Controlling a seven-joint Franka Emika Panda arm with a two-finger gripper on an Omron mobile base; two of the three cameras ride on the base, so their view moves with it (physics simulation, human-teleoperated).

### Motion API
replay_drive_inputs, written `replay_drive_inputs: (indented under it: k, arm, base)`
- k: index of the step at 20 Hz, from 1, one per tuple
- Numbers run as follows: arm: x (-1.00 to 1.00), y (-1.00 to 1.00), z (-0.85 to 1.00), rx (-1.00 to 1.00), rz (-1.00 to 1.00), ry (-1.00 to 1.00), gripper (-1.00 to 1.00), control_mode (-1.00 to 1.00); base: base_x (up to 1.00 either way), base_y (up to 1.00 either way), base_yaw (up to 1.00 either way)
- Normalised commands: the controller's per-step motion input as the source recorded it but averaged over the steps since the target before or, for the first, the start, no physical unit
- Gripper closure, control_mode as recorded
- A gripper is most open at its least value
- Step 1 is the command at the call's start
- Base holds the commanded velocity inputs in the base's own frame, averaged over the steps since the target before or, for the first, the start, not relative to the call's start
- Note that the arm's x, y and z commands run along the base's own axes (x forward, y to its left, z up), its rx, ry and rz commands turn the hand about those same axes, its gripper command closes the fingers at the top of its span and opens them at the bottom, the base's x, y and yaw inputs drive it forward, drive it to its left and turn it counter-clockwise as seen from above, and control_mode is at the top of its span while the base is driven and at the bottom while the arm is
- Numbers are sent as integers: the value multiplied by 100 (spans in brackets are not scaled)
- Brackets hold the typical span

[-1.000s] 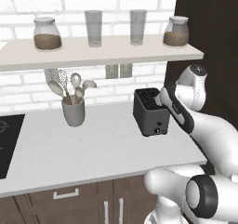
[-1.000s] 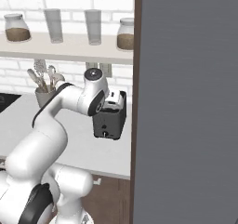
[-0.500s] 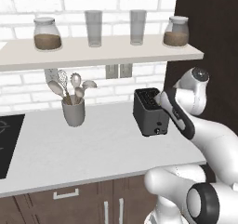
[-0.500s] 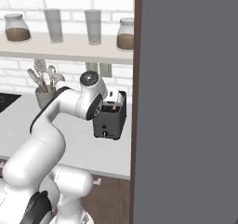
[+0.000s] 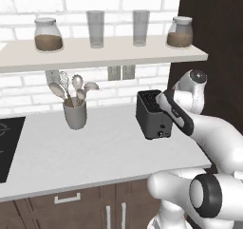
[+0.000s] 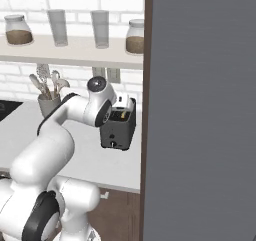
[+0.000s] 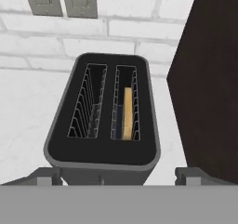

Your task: Start the toaster. Once the lever pops up, take the bread to the plate on the dining counter.

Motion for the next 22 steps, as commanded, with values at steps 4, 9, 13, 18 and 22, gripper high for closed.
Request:
replay_drive_inputs:
  k: [4, 9, 13, 18, 22]
  arm:
    - [19, 0, -1, 0, 0, -3, -100, -100]
    - [23, 0, -14, -2, 0, -1, -100, -100]
    - [27, 0, -25, -5, 0, 0, -100, -100]
    - [14, 0, -18, 0, 0, -8, -100, -100]
    - [11, 0, -14, 0, 0, -9, -100, -100]
  base:
    - [0, 0, 0]
    - [0, 0, 0]
    - [0, 0, 0]
    - [0, 0, 0]
    - [0, 0, 0]
